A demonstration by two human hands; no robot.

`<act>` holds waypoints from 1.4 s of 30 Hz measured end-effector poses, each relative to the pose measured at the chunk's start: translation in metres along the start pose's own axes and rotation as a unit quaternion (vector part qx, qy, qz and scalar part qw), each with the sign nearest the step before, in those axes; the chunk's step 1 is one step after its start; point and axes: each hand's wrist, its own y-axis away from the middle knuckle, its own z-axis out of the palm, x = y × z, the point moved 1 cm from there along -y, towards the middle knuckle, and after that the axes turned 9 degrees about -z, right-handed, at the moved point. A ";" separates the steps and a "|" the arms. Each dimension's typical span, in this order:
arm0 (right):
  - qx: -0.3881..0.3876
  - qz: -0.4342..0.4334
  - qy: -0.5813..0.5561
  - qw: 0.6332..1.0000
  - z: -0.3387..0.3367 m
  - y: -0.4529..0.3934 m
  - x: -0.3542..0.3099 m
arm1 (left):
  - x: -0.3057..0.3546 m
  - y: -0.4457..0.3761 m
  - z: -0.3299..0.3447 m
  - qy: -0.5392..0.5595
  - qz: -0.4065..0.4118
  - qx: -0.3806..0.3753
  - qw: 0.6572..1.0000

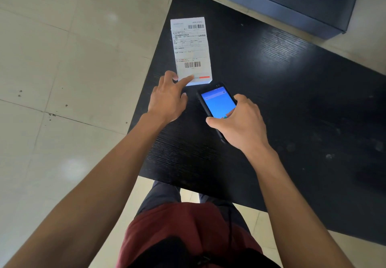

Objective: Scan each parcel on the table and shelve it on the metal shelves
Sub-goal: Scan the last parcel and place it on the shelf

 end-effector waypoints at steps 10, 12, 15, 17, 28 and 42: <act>0.004 -0.007 0.006 1.000 0.011 0.002 0.008 | -0.002 -0.003 0.000 -0.018 0.000 -0.011 1.000; -0.008 -0.007 0.005 1.000 0.018 0.000 0.014 | -0.003 -0.003 0.000 -0.023 0.000 -0.017 1.000; -0.036 0.010 0.001 0.999 0.031 -0.008 0.025 | -0.003 -0.003 -0.003 -0.025 0.004 -0.026 0.999; -0.028 0.021 0.009 0.999 0.042 -0.012 0.030 | -0.003 -0.004 -0.006 -0.027 0.008 -0.031 0.999; 0.051 0.008 0.062 0.997 0.088 -0.022 0.046 | -0.004 -0.002 -0.005 0.032 -0.014 -0.057 0.998; 0.035 0.001 -0.031 0.999 0.066 -0.079 0.006 | -0.006 -0.015 -0.019 0.287 -0.043 -0.094 0.952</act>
